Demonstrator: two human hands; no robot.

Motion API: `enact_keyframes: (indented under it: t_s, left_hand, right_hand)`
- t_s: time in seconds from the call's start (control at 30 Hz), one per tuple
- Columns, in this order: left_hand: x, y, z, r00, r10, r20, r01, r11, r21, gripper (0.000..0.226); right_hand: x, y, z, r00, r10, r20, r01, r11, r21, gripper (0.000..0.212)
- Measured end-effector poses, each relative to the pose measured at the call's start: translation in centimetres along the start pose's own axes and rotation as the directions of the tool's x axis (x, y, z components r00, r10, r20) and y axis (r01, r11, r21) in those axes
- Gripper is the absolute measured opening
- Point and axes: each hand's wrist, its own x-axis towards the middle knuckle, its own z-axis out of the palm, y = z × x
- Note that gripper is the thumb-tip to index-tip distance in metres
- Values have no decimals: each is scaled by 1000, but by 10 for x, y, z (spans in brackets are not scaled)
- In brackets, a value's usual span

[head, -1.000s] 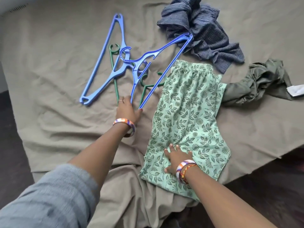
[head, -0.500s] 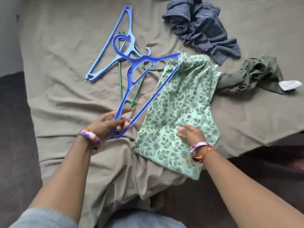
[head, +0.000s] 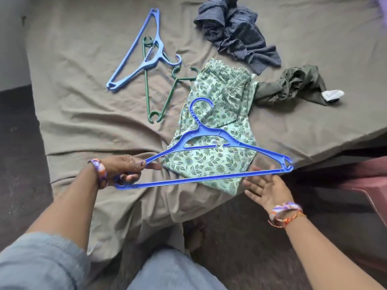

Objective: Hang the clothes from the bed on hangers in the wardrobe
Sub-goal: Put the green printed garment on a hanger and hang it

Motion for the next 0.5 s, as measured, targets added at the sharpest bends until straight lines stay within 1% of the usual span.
enact_keyframes:
  t_s: [0.03, 0.07, 0.1, 0.13, 0.17, 0.23, 0.3, 0.37, 0.43, 0.5]
  left_hand:
    - [3, 0, -1, 999, -40, 8, 40, 999, 35, 81]
    - [6, -1, -3, 996, -83, 10, 82, 992, 93, 75]
    - [9, 0, -2, 992, -122, 10, 119, 978, 172, 65]
    - [13, 0, -2, 989, -150, -6, 146, 952, 270, 55]
    - [16, 2, -1, 985, -162, -51, 170, 915, 367, 44]
    - [25, 4, 2, 978, -112, -176, 189, 832, 522, 13]
    - [36, 6, -1, 968, -25, -251, 183, 756, 628, 22]
    - [47, 8, -3, 958, 48, -282, 175, 681, 711, 24]
    - [58, 15, -4, 924, 93, -370, 255, 571, 780, 29]
    - [67, 25, 0, 893, 93, -440, 345, 487, 802, 38]
  right_hand:
    - [0, 3, -5, 1000, 4, -21, -2, 990, 138, 44]
    - [0, 6, -9, 999, 5, -43, 7, 960, 280, 47]
    - [1, 10, -14, 996, 12, -83, 21, 924, 382, 53]
    - [1, 12, -16, 992, 31, -123, 24, 906, 423, 55]
    - [2, 14, -19, 983, 59, -173, 16, 915, 402, 51]
    - [5, 19, -22, 971, 109, -211, -36, 945, 324, 36]
    - [7, 23, -23, 972, 121, -202, -54, 949, 310, 22]
    - [9, 27, -24, 976, 90, -199, -20, 944, 329, 14]
    - [13, 30, -26, 984, 51, -170, 2, 953, 302, 14]
    - [17, 35, -25, 989, 50, -141, -9, 961, 277, 16]
